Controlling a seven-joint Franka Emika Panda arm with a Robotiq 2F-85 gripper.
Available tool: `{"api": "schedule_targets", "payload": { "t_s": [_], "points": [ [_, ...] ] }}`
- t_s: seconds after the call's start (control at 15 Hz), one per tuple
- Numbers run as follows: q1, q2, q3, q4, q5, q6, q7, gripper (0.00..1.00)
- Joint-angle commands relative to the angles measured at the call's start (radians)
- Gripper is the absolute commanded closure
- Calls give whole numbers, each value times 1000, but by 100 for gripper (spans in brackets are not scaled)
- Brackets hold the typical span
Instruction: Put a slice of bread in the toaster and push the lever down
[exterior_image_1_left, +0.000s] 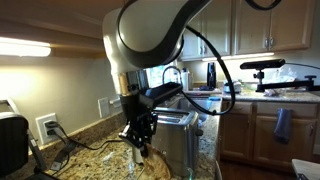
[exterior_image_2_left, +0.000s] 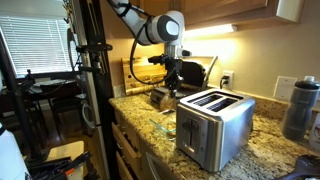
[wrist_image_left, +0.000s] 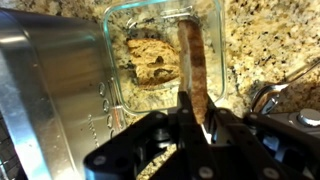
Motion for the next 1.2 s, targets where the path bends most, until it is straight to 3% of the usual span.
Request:
{"api": "schedule_targets", "payload": {
  "t_s": [0.0,1.13],
  "points": [
    [-13,-87,-8,4,-27,-70,5,96],
    [-125,-113,-73,148,-104,-127,-74,96]
  ]
}}
